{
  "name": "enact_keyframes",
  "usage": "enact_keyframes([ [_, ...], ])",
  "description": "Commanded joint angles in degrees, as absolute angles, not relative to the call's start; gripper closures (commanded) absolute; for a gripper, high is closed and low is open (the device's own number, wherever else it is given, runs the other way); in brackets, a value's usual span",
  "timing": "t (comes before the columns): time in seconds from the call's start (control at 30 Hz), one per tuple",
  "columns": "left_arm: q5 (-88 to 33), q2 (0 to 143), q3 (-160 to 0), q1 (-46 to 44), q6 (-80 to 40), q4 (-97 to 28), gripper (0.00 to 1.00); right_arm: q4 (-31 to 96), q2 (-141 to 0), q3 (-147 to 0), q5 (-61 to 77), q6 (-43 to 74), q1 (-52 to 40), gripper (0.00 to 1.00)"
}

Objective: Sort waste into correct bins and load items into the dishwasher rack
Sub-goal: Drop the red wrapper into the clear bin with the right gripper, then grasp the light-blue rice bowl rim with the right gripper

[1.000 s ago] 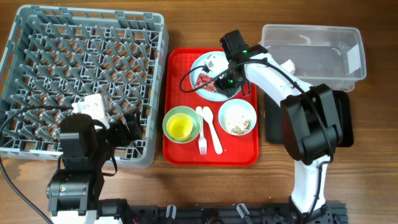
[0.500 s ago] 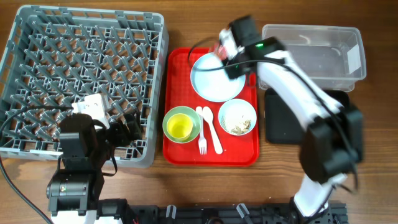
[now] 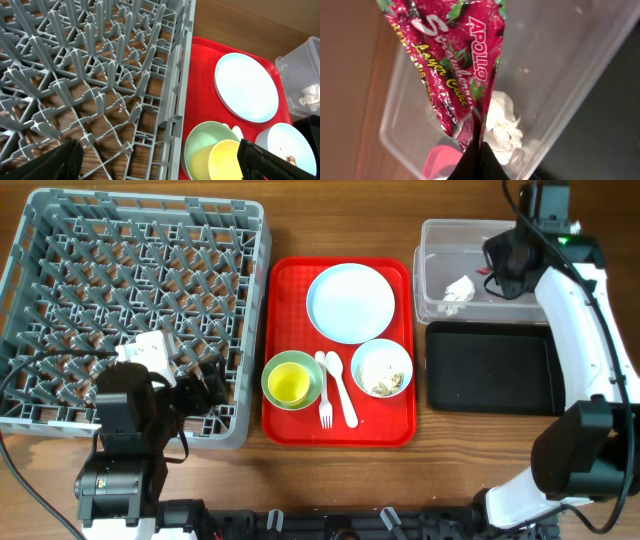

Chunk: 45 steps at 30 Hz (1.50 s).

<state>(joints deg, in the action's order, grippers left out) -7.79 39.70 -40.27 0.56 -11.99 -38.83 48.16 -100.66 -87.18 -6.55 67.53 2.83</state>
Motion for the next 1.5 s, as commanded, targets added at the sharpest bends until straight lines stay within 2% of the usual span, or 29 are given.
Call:
enact_keyframes([
  [0.0,-7.46,39.59,-41.5,1.02,-10.9,-38.65,0.0,44.18,-101.93,-83.09,-8.21,76.75,2.83,0.96],
  [0.1,-7.46,39.59,-41.5,1.02,-10.9,-38.65,0.0,39.99,-101.93,-80.42,-8.21,71.83,2.81,0.92],
  [0.13,-7.44,39.59,-41.5,1.02,-10.9,-38.65,0.0,39.64,-101.93,-80.34,-8.19,69.76,2.81,0.84],
  [0.2,-7.46,39.59,-41.5,1.02,-10.9,-38.65,0.0,38.65,-101.91,-80.34,-8.16,64.07,2.81,0.52],
  [0.23,-7.46,39.59,-41.5,1.02,-10.9,-38.65,0.0,37.71,-101.91,-80.36,-8.14,60.18,2.81,0.45],
  [0.27,-7.46,39.59,-41.47,1.02,-10.9,-38.65,0.0,37.3,-101.73,-80.42,-7.73,57.91,2.81,0.39],
  [0.33,-7.46,39.59,-41.5,1.02,-10.9,-38.63,0.0,37.28,-100.75,-80.68,-6.22,54.65,2.81,0.34],
  [0.37,-7.46,39.59,-41.47,1.02,-10.9,-38.63,0.0,37.3,-98.59,-81.01,-4.45,48.56,2.81,0.28],
  [0.47,-7.46,39.59,-41.5,1.02,-10.87,-38.63,0.0,38.57,-94.17,-81.45,5.5,30.5,2.81,0.22],
  [0.5,-7.46,39.59,-41.47,1.02,-10.9,-38.63,0.0,41.56,-90.7,-81.43,11.31,24.14,2.81,0.0],
  [0.6,-7.44,39.59,-41.5,1.02,-10.9,-38.65,0.0,50.72,-86.39,-81.41,11.49,22.68,2.44,0.01],
  [0.73,-7.44,39.59,-41.5,1.02,-10.87,-38.63,0.0,61.28,-83.7,-81.1,11.42,17.89,-3.33,0.09],
  [0.8,-7.46,39.59,-41.47,1.02,-10.9,-38.63,0.0,64.75,-83.44,-80.9,11.2,17.82,-8.8,0.17],
  [0.93,-7.46,39.59,-41.47,1.02,-10.9,-38.65,0.0,65.89,-83.72,-79.42,3.49,22.04,-20.75,0.18],
  [1.0,-7.46,39.59,-41.5,1.02,-10.9,-38.65,0.0,63.86,-84.25,-77.62,3.66,22.68,-24.88,0.19],
  [1.03,-7.46,39.59,-41.5,1.02,-10.9,-38.68,0.0,61.63,-84.71,-74.94,4.08,22.65,-28.25,0.25],
  [1.13,-7.46,39.59,-41.5,1.02,-10.9,-38.68,0.0,54.85,-85.67,-68.77,4.14,22.81,-32.82,0.34],
  [1.2,-7.46,39.59,-41.47,1.02,-10.9,-38.72,0.0,46.46,-86.87,-62.81,4.25,22.85,-36.18,0.36],
  [1.33,-7.46,39.59,-41.47,1.02,-10.87,-39.33,0.0,38.76,-90.3,-57.76,1.98,22.7,-37.8,0.43],
  [1.43,-7.44,39.59,-41.47,1.02,-10.87,-39.77,0.0,36.12,-94.54,-57.6,-0.03,22.7,-37.8,0.44],
  [1.47,-7.46,39.59,-41.47,1.02,-10.87,-39.77,0.0,35.33,-95.72,-57.6,-0.03,22.72,-37.82,0.49],
])
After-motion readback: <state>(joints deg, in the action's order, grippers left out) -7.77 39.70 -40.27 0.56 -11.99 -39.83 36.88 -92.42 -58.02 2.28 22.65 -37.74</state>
